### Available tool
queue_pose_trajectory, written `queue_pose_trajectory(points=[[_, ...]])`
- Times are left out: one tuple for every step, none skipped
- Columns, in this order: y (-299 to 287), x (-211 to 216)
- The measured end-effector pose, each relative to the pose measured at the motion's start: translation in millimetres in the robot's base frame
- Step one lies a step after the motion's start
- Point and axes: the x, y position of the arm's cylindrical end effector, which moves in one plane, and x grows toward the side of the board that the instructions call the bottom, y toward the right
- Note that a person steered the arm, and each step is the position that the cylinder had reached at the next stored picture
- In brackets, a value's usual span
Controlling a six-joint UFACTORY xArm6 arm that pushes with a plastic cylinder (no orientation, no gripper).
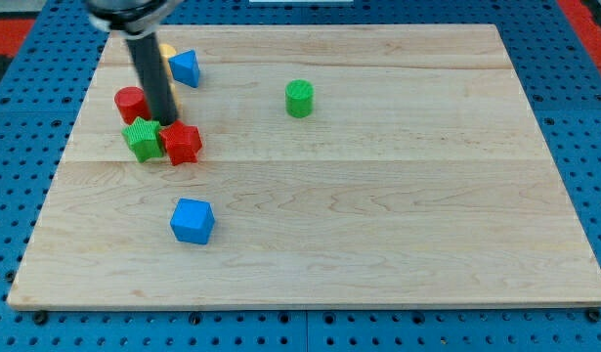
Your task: Move the red blocks to the top of the cube
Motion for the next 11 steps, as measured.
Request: queue_pose_trajectory(points=[[12,26],[27,61],[22,61],[13,61],[7,33],[-36,18],[-66,-8],[-81,-42],[-48,-27],[-8,6],[10,9]])
